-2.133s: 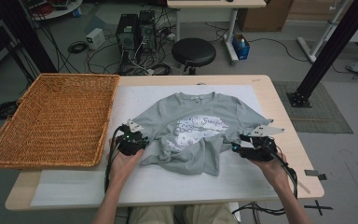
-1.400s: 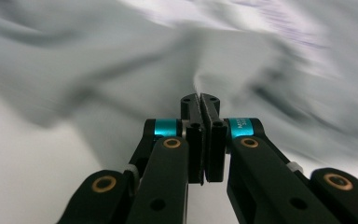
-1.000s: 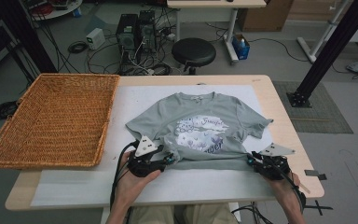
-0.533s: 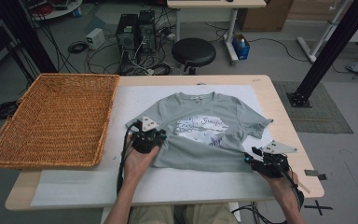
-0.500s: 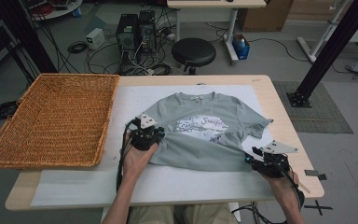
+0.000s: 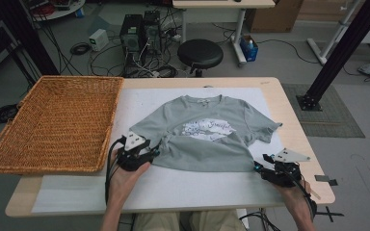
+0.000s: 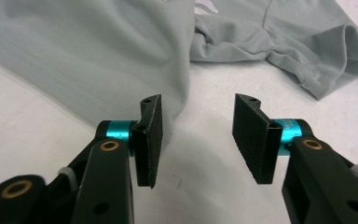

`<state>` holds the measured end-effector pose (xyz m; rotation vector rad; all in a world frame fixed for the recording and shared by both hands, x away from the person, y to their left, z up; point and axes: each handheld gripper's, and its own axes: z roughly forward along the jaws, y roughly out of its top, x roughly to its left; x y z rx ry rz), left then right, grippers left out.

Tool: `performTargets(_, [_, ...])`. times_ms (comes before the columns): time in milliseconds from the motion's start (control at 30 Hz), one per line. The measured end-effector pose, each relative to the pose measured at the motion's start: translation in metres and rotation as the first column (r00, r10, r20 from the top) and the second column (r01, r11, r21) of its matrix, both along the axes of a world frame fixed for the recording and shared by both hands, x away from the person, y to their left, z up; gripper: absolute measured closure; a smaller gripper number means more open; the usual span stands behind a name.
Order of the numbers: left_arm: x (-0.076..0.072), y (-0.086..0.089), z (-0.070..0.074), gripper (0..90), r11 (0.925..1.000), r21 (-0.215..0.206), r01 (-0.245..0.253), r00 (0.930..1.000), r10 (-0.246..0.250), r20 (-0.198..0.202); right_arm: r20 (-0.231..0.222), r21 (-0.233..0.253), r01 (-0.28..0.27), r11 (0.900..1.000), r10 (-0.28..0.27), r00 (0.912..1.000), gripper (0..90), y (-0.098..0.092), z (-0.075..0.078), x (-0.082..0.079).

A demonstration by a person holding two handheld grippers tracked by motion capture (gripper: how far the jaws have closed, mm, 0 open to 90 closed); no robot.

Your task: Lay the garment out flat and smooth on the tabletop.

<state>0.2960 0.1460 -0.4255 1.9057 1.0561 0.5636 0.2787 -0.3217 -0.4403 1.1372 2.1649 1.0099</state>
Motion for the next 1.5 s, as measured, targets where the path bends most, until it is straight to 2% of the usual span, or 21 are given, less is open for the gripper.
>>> performTargets(67, [-0.007, 0.006, -0.010, 58.3, 0.9999, -0.007, -0.010, 0.9996, 0.010, -0.025, 0.009, 0.005, -0.006, 1.000, 0.006, 0.9999, 52.5, 0.001, 0.000, -0.002])
performTargets(167, [-0.009, 0.010, -0.021, 58.3, 0.9997, -0.006, -0.022, 0.9985, 0.022, -0.051, 0.026, 0.019, -0.021, 1.000, 0.020, 0.9995, 51.1, 0.004, 0.000, -0.003])
performTargets(333, [-0.005, 0.005, -0.025, 58.7, 0.9997, 0.024, -0.005, 0.9980, 0.007, -0.063, 0.035, 0.033, -0.022, 0.999, 0.021, 0.9992, 51.2, 0.006, 0.001, -0.004])
performTargets(433, [-0.001, 0.002, -0.025, 60.2, 0.9998, 0.018, -0.003, 0.9965, 0.005, -0.084, 0.035, 0.046, -0.012, 0.999, 0.010, 0.9993, 51.1, 0.003, 0.000, -0.005])
performTargets(533, [0.002, -0.001, -0.027, 63.6, 0.9993, 0.038, -0.002, 0.9938, 0.006, -0.111, 0.031, 0.050, -0.003, 0.999, 0.002, 0.9995, 51.1, 0.000, 0.000, -0.006])
performTargets(733, [0.002, -0.005, -0.026, 81.4, 0.9996, 0.028, 0.010, 0.9937, -0.007, -0.112, 0.036, 0.065, 0.029, 0.997, -0.032, 0.9989, 50.9, -0.011, 0.000, -0.009])
performTargets(833, [0.002, -0.005, -0.026, 83.7, 0.9997, 0.024, 0.007, 0.9934, -0.004, -0.114, 0.033, 0.093, 0.045, 0.995, -0.048, 0.9983, 53.8, -0.020, 0.000, -0.010])
performTargets(900, [0.002, -0.004, -0.026, 83.8, 0.9997, 0.024, 0.009, 0.9932, -0.007, -0.116, 0.030, 0.104, 0.029, 0.994, -0.032, 0.9990, 54.2, -0.023, 0.000, -0.011])
performTargets(1000, [0.002, -0.004, -0.026, 83.8, 0.9995, 0.029, 0.011, 0.9932, -0.008, -0.116, 0.020, 0.095, -0.021, 0.995, 0.019, 0.9996, 54.1, -0.019, -0.002, -0.010])
performTargets(1100, [0.002, -0.004, -0.026, 83.8, 0.9997, 0.024, 0.009, 0.9932, -0.007, -0.116, 0.005, 0.065, -0.057, 0.996, 0.057, 0.9984, 53.9, -0.007, -0.005, -0.008])
performTargets(1233, [0.002, -0.004, -0.026, 83.7, 0.9996, 0.025, 0.010, 0.9933, -0.007, -0.116, -0.042, 0.042, -0.071, 0.997, 0.073, 0.9965, 54.0, 0.006, -0.011, 0.000])
performTargets(1300, [0.001, -0.004, -0.026, 83.7, 0.9997, 0.023, 0.008, 0.9935, -0.006, -0.114, -0.073, -0.001, -0.064, 0.998, 0.063, 0.9953, 56.7, 0.012, -0.012, 0.003])
performTargets(1367, [0.001, -0.004, -0.027, 83.7, 0.9997, 0.022, 0.009, 0.9934, -0.007, -0.114, -0.070, 0.005, -0.071, 0.997, 0.071, 0.9950, 64.6, 0.013, -0.012, 0.003])
performTargets(1400, [0.001, -0.004, -0.027, 83.7, 0.9997, 0.021, 0.010, 0.9935, -0.007, -0.114, -0.075, 0.009, -0.079, 0.997, 0.080, 0.9940, 71.4, 0.015, -0.012, 0.002])
performTargets(1500, [0.001, -0.004, -0.026, 84.0, 0.9998, 0.015, 0.011, 0.9936, -0.009, -0.112, -0.051, -0.022, -0.096, 0.995, 0.094, 0.9942, 85.2, 0.020, -0.012, 0.000])
